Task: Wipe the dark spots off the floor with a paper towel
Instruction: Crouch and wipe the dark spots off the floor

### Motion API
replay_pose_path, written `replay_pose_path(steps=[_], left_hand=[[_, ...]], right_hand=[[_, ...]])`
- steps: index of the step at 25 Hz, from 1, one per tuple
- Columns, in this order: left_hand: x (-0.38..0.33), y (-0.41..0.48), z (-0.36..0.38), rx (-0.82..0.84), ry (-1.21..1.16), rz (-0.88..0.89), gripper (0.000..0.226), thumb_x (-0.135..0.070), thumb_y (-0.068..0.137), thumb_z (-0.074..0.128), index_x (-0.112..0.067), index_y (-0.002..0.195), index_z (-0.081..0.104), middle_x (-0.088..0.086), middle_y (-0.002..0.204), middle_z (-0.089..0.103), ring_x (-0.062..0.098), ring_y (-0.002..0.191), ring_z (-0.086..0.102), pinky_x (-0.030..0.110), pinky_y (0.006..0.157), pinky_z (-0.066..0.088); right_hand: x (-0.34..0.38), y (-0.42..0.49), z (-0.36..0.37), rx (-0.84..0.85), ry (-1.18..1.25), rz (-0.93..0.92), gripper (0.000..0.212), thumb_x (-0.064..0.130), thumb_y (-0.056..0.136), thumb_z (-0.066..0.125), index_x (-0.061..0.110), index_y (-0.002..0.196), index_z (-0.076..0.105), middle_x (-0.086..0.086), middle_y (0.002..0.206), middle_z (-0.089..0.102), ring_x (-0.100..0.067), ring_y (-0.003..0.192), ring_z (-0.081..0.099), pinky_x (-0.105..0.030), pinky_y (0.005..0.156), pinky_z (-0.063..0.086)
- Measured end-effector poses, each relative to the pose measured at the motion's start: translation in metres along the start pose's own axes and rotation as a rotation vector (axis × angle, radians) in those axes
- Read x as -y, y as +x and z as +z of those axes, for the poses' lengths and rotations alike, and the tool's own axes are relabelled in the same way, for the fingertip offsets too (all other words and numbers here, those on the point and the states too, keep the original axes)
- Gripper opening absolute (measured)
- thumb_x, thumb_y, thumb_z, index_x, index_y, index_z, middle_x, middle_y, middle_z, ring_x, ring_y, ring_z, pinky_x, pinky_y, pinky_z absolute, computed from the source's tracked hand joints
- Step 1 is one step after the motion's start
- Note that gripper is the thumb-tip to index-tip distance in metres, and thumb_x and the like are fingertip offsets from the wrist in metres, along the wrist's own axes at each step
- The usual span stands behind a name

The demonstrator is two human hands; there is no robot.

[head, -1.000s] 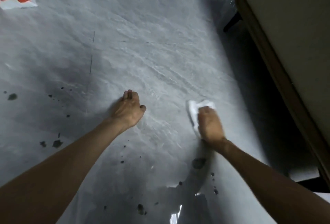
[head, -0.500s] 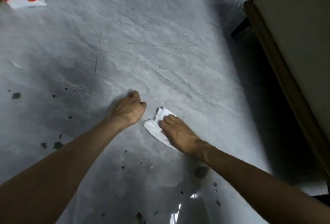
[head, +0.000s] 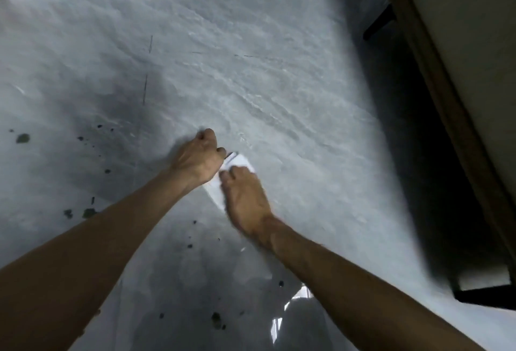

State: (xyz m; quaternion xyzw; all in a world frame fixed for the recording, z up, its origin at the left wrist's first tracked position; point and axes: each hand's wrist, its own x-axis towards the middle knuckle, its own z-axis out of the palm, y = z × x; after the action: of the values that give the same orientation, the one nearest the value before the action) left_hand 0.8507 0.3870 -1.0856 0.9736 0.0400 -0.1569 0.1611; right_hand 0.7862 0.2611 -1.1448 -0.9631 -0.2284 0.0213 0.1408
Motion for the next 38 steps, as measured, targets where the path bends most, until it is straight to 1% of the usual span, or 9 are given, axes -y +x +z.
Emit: replay_pose_path(steps=[4,8,12,17,20,27,31,34,38], left_hand=[[0.000,-0.011,0.004,-0.029,-0.098,0.001,0.027,-0.021,0.090,0.045,-0.001,0.108,0.041,0.027,0.105,0.061,0.044,0.096,0.059,0.039,0.073,0.041],[-0.006,-0.040,0.027,0.034,0.062,0.244,0.035,-0.024,0.088,0.045,-0.001,0.114,0.043,0.023,0.119,0.053,0.038,0.109,0.053,0.041,0.090,0.043],[-0.007,-0.047,0.037,0.084,0.187,0.315,0.039,-0.025,0.090,0.042,-0.001,0.120,0.043,0.023,0.146,0.031,0.032,0.136,0.028,0.037,0.109,0.029],[-0.014,-0.052,0.027,0.120,0.105,0.268,0.045,-0.020,0.091,0.045,0.006,0.127,0.039,0.028,0.143,0.036,0.036,0.132,0.036,0.038,0.105,0.030],[-0.006,-0.055,0.022,0.096,0.055,0.270,0.048,-0.017,0.090,0.047,0.009,0.129,0.037,0.027,0.130,0.048,0.038,0.121,0.046,0.040,0.097,0.035],[0.004,-0.063,0.031,0.151,0.109,0.268,0.056,-0.028,0.092,0.041,0.003,0.138,0.030,0.024,0.151,0.028,0.034,0.138,0.031,0.039,0.110,0.029],[0.003,-0.065,0.032,0.157,0.155,0.315,0.050,-0.027,0.091,0.041,0.002,0.131,0.037,0.024,0.149,0.030,0.033,0.139,0.028,0.038,0.112,0.027],[0.008,-0.066,0.029,0.115,0.117,0.337,0.049,-0.022,0.090,0.045,0.004,0.131,0.037,0.024,0.139,0.044,0.036,0.127,0.042,0.040,0.104,0.032],[0.007,-0.068,0.025,0.060,0.088,0.352,0.037,-0.019,0.089,0.047,0.002,0.119,0.044,0.022,0.123,0.054,0.037,0.113,0.051,0.038,0.092,0.038]], right_hand=[[-0.054,-0.054,-0.031,0.140,-0.013,-0.362,0.027,0.020,0.092,0.057,0.008,0.115,0.062,-0.016,0.109,0.062,-0.033,0.102,0.054,-0.038,0.089,0.041],[-0.193,-0.136,-0.099,-0.059,-0.127,0.461,0.030,0.018,0.091,0.044,-0.006,0.098,0.061,-0.030,0.098,0.059,-0.045,0.091,0.056,-0.047,0.084,0.042],[-0.133,-0.202,-0.076,-0.320,-0.135,0.989,0.031,0.015,0.087,0.036,-0.007,0.087,0.057,-0.033,0.086,0.058,-0.046,0.080,0.056,-0.049,0.071,0.042],[0.050,-0.128,-0.001,-0.034,0.053,0.444,0.029,0.020,0.087,0.042,0.011,0.108,0.058,-0.013,0.099,0.059,-0.032,0.091,0.053,-0.040,0.082,0.042],[0.002,-0.132,-0.018,0.061,-0.017,0.059,0.025,0.023,0.091,0.051,0.012,0.112,0.059,-0.013,0.103,0.060,-0.031,0.095,0.053,-0.037,0.083,0.038],[-0.062,-0.225,-0.055,-0.168,-0.161,1.053,0.018,0.006,0.082,0.061,-0.003,0.098,0.058,-0.026,0.096,0.059,-0.042,0.088,0.054,-0.047,0.077,0.040],[0.078,-0.163,-0.006,0.021,0.054,0.501,0.038,0.013,0.073,0.068,0.004,0.109,0.059,-0.017,0.099,0.059,-0.035,0.089,0.054,-0.041,0.078,0.045],[0.043,-0.151,-0.017,0.144,0.056,-0.005,0.024,0.017,0.091,0.056,0.006,0.113,0.060,-0.015,0.104,0.060,-0.032,0.096,0.054,-0.038,0.085,0.042],[-0.061,-0.198,-0.053,-0.157,-0.021,0.615,0.013,0.007,0.090,0.049,0.000,0.094,0.059,-0.021,0.094,0.059,-0.040,0.088,0.055,-0.043,0.080,0.039]])
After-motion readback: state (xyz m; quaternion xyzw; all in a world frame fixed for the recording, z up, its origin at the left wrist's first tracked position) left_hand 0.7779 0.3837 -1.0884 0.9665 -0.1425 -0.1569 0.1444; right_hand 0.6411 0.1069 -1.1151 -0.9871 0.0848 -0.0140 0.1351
